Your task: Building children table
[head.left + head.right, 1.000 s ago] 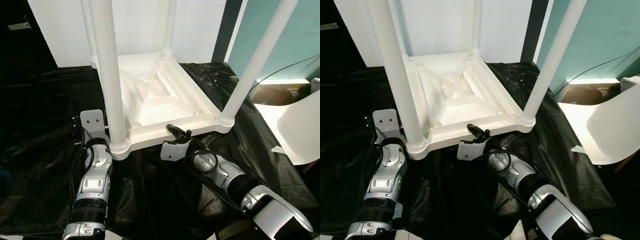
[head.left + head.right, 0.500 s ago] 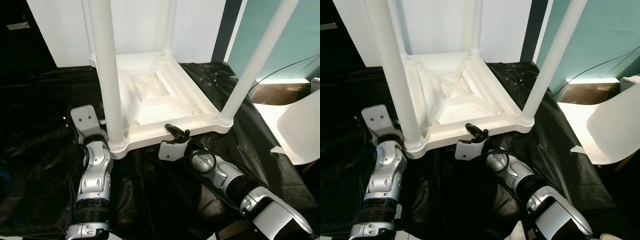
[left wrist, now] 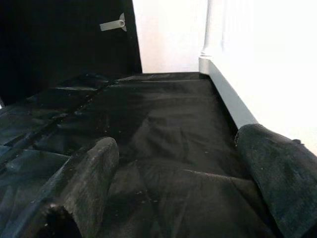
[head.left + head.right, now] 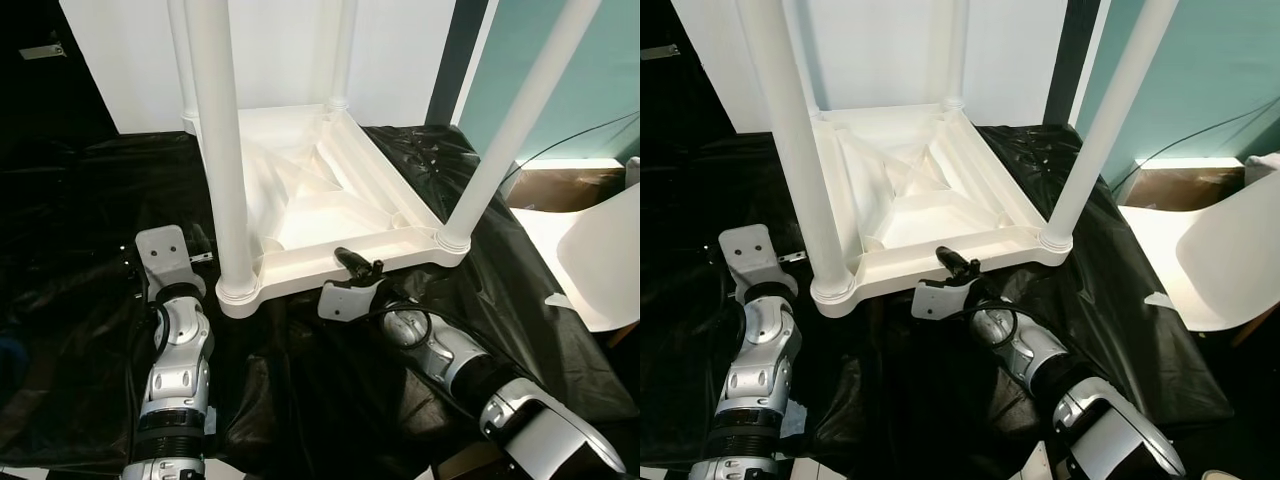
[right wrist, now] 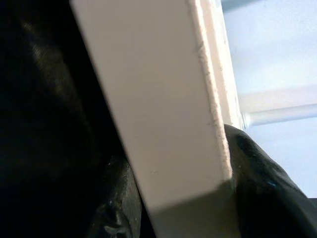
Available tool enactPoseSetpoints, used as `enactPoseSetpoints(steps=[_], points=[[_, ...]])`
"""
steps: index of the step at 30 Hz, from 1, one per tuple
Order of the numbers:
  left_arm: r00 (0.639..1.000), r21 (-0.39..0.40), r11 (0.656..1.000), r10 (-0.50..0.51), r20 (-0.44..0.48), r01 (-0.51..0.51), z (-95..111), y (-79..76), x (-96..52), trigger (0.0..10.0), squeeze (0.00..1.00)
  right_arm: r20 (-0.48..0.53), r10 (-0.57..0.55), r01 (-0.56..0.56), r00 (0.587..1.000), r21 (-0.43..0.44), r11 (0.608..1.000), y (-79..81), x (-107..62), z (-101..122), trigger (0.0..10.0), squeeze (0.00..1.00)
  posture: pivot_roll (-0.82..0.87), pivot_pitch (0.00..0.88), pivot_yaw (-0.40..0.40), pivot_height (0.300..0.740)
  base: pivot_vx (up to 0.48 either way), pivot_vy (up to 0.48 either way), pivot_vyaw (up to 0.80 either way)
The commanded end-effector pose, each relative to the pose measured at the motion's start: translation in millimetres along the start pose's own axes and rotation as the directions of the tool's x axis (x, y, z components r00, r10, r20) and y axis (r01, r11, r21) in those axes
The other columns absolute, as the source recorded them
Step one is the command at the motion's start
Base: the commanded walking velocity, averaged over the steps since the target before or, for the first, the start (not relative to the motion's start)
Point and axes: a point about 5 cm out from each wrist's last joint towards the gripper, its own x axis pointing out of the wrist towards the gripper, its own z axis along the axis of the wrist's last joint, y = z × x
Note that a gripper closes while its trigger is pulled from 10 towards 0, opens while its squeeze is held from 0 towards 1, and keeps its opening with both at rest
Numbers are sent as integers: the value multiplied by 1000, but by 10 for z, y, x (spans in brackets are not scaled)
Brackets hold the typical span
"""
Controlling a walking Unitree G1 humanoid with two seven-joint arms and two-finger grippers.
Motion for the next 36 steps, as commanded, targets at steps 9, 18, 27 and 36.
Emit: enactPoseSetpoints(steps=[9, 18, 27, 36], points=[[998, 41, 999, 0, -58, 2, -128, 6, -29, 10000, 0, -113, -195, 197, 974, 2, 980, -307, -56, -241, 10000, 0, 127, 0, 11, 740, 0, 0, 0], [997, 58, 998, 1, -71, 3, -162, -17, -33, 10000, 0, -137, -239, 242, 961, 8, 970, -360, -78, -253, 10000, 0, 115, 0, 20, 740, 0, 0, 0], [972, 134, 987, 114, -204, -87, -428, 140, -62, 10000, 0, -125, -319, 331, 939, 86, 940, -553, -47, -183, 10000, 0, 115, 0, 24, 740, 0, 0, 0], [964, 171, 978, 159, -213, -123, -474, 195, -71, 10000, 0, -128, -327, 343, 936, 136, 929, -569, -63, -169, 10000, 0, 113, 0, 25, 740, 0, 0, 0]])
